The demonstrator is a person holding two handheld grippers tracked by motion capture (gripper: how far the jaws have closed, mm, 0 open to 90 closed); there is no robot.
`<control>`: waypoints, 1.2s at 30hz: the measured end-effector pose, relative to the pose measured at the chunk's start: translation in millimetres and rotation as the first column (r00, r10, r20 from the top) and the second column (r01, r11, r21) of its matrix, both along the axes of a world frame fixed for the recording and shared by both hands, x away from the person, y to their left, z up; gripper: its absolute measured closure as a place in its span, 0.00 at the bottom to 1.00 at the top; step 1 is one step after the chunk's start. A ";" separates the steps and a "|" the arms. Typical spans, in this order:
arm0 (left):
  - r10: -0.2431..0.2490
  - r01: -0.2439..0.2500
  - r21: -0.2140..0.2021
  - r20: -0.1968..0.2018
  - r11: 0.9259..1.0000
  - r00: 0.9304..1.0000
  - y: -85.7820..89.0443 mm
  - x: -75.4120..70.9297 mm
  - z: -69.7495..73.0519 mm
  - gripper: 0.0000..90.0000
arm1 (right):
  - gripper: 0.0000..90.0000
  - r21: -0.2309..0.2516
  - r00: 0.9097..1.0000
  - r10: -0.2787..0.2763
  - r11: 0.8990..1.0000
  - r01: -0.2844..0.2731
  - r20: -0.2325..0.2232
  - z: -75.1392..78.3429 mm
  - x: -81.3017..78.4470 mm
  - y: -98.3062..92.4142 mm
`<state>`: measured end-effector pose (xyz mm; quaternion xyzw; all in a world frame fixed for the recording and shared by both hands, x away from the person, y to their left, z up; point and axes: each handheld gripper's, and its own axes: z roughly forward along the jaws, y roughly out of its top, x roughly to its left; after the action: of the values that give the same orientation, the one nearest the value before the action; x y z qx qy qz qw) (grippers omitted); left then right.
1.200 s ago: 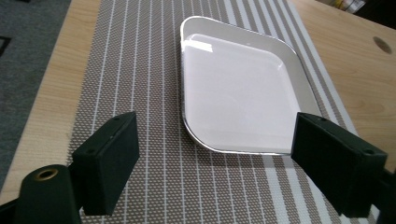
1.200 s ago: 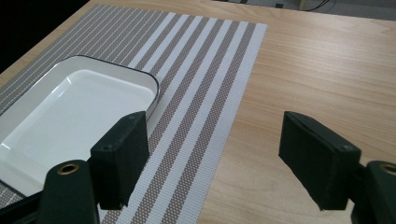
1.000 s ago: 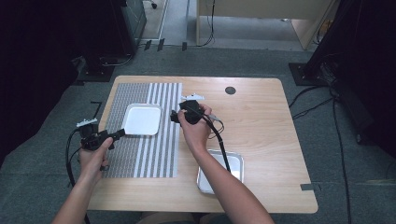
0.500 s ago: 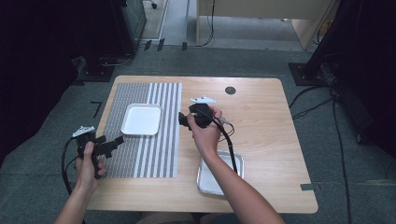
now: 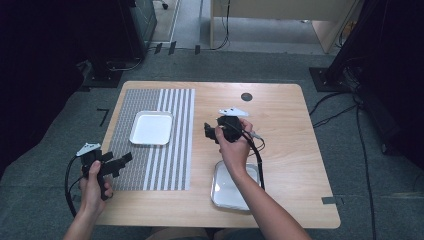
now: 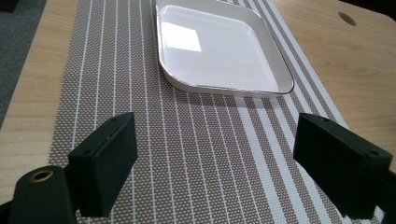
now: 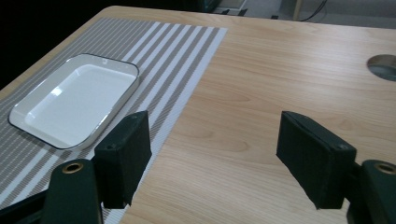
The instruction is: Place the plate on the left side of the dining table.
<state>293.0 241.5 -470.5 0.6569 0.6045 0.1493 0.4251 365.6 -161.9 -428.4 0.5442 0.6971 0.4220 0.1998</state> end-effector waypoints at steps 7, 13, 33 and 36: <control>-0.018 0.018 0.006 0.024 1.000 1.000 -6.7 -9.7 4.0 0.15 | 0.30 -0.003 1.000 -0.011 1.000 0.011 0.026 1.1 -8.9 -17.2; -0.008 0.007 0.020 0.056 1.000 0.998 -8.6 -19.1 8.3 0.15 | 0.29 -0.003 0.999 -0.013 1.000 0.013 0.039 5.4 -19.8 -30.4; 0.027 -0.030 0.041 0.057 0.999 0.998 4.4 -44.7 -5.7 0.15 | 0.28 0.014 0.996 -0.068 0.998 0.068 0.051 2.5 -58.2 -83.2; 0.030 -0.032 0.041 0.056 0.999 0.998 6.0 -47.5 -6.1 0.15 | 0.28 0.014 0.996 -0.075 0.997 0.074 0.052 0.8 -64.3 -90.3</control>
<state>245.5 247.5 -476.6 0.6519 0.5994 0.1866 0.4255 301.3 -252.1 -427.6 0.5599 0.6682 0.4326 0.2302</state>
